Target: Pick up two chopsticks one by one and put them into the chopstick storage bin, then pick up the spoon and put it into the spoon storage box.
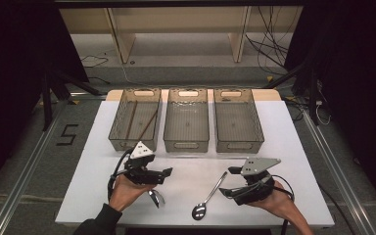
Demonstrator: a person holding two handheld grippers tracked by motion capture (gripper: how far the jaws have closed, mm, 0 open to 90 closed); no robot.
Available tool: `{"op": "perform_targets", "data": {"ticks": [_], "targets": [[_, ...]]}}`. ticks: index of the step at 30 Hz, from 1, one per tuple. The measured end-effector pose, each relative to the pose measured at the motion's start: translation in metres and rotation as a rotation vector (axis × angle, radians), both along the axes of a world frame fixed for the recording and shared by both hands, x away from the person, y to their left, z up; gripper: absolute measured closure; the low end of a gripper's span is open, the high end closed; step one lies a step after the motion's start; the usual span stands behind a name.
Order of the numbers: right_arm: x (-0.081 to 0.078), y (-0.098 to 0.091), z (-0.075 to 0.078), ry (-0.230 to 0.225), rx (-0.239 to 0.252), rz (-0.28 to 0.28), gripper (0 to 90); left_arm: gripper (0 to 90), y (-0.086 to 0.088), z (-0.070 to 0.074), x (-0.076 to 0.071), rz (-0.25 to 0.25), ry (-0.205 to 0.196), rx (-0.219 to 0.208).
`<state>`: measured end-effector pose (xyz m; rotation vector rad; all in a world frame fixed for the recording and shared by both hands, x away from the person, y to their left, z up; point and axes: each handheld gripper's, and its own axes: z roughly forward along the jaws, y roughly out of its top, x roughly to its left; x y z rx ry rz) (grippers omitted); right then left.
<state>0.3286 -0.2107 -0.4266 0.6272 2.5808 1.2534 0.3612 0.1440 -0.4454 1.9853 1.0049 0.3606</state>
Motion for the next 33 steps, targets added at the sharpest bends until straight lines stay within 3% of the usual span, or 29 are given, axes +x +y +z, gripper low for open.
{"op": "perform_targets", "data": {"ticks": [11, 20, 28, 33], "targets": [[0.011, 0.02, 0.002, 0.021, -0.13, 0.098, 26.8, 15.9, 0.017, -0.007, -0.004, 0.027, -0.043, -0.004], [0.016, 0.03, -0.004, 0.019, -0.25, 0.162, 28.4, 15.8, 0.028, -0.006, -0.008, 0.052, -0.098, -0.04], [0.021, 0.047, -0.003, 0.016, -0.37, 0.267, 34.0, 15.5, 0.037, -0.01, -0.013, 0.059, -0.12, -0.054], [0.023, 0.059, -0.005, 0.015, -0.434, 0.366, 37.2, 15.6, 0.039, -0.011, -0.015, 0.058, -0.12, -0.05]]}}
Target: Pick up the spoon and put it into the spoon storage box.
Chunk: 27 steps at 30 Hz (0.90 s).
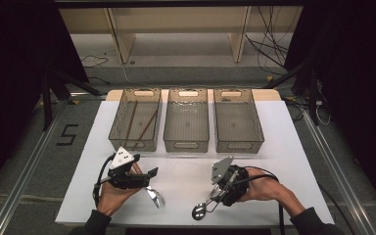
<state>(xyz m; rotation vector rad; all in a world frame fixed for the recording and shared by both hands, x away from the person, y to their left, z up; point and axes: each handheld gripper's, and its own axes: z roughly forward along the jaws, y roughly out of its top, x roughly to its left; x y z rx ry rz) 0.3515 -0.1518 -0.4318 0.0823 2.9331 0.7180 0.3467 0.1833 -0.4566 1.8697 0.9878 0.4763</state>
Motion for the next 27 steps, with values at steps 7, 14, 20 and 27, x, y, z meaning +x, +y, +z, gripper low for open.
{"op": "perform_targets", "data": {"ticks": [7, 14, 20, 27], "targets": [[-0.002, 0.015, -0.006, -0.008, -0.105, 0.084, 43.3, 15.6, 0.0, -0.001, 0.0, 0.0, 0.003, 0.002], [0.0, 0.022, -0.014, -0.008, -0.156, 0.105, 47.0, 15.6, -0.001, -0.001, 0.0, -0.001, 0.001, 0.004], [0.005, 0.023, -0.018, 0.012, -0.165, 0.11, 50.2, 15.7, 0.0, -0.002, 0.0, -0.001, 0.001, 0.001], [0.011, 0.023, -0.024, 0.026, -0.18, 0.131, 52.4, 15.7, -0.001, -0.002, 0.0, -0.006, 0.003, 0.007]]}}
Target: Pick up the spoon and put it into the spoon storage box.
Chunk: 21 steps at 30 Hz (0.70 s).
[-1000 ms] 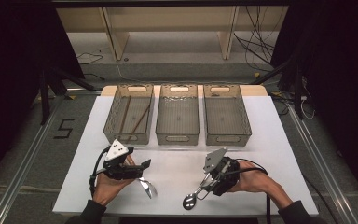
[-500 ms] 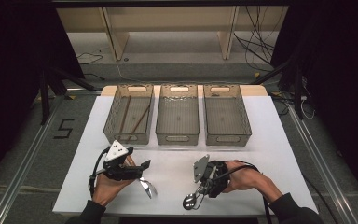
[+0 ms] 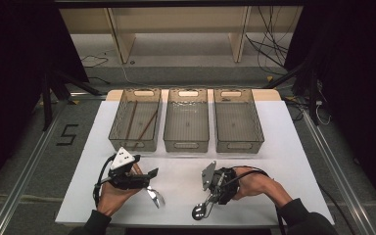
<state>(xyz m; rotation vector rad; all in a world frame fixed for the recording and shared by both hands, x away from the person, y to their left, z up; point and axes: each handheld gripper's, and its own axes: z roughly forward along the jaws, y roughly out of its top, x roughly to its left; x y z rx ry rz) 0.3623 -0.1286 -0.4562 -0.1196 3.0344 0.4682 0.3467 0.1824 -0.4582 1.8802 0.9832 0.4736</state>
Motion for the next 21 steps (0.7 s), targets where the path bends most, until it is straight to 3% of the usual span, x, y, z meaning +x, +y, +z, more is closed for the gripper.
{"op": "perform_targets", "data": {"ticks": [8, 21], "targets": [[0.0042, 0.0025, -0.0049, 0.021, -0.026, 0.016, 56.0, 15.7, -0.0001, -0.0004, 0.0001, -0.002, 0.004, 0.001], [0.0058, 0.0005, -0.0035, 0.014, -0.039, 0.043, 65.3, 15.7, -0.0005, -0.0007, 0.0001, -0.002, 0.004, 0.001]]}}
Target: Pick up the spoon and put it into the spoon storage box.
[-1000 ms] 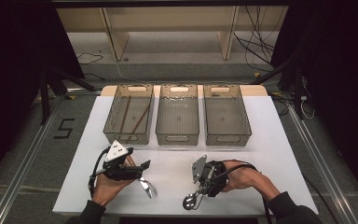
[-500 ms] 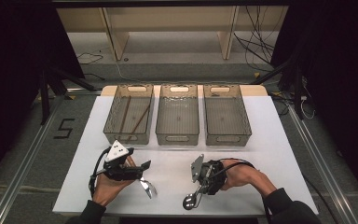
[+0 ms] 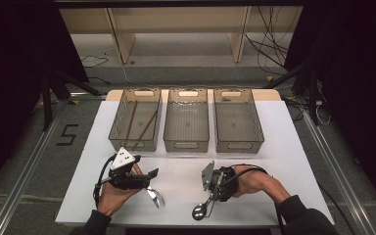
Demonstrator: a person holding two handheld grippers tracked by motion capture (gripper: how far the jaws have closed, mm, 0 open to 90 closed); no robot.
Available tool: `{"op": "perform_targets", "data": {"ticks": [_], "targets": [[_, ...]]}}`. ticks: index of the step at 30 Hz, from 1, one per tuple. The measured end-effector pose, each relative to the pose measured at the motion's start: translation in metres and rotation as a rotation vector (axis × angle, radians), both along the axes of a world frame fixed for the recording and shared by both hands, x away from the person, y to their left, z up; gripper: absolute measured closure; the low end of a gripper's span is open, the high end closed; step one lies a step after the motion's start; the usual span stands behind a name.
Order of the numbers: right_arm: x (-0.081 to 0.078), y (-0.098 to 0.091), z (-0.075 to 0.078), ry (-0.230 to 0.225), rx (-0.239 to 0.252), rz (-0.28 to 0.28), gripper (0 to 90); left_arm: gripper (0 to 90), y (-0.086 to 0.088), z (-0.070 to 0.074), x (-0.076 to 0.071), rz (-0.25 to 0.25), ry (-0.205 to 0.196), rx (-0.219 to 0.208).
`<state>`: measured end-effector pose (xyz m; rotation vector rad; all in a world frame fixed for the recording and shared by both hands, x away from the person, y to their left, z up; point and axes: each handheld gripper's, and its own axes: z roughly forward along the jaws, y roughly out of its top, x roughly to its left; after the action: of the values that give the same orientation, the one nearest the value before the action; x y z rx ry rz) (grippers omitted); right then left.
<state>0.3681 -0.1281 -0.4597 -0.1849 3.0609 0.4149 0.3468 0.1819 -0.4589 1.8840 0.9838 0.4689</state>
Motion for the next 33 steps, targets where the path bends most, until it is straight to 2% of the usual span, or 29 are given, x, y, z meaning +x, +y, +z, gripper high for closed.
{"op": "perform_targets", "data": {"ticks": [13, 20, 33], "targets": [[-0.0007, 0.0018, 0.0011, -0.003, -0.029, 0.07, 70.3, 15.8, 0.0008, -0.0003, 0.0002, 0.002, 0.0, 0.002], [-0.0039, -0.0043, 0.0046, 0.008, -0.013, 0.042, 75.7, 15.7, 0.0006, -0.0007, -0.0001, 0.004, 0.003, 0.002], [-0.0095, -0.0033, 0.0047, 0.0, -0.024, 0.098, 76.2, 15.7, 0.0008, -0.0003, -0.0007, 0.006, -0.001, 0.003]]}}
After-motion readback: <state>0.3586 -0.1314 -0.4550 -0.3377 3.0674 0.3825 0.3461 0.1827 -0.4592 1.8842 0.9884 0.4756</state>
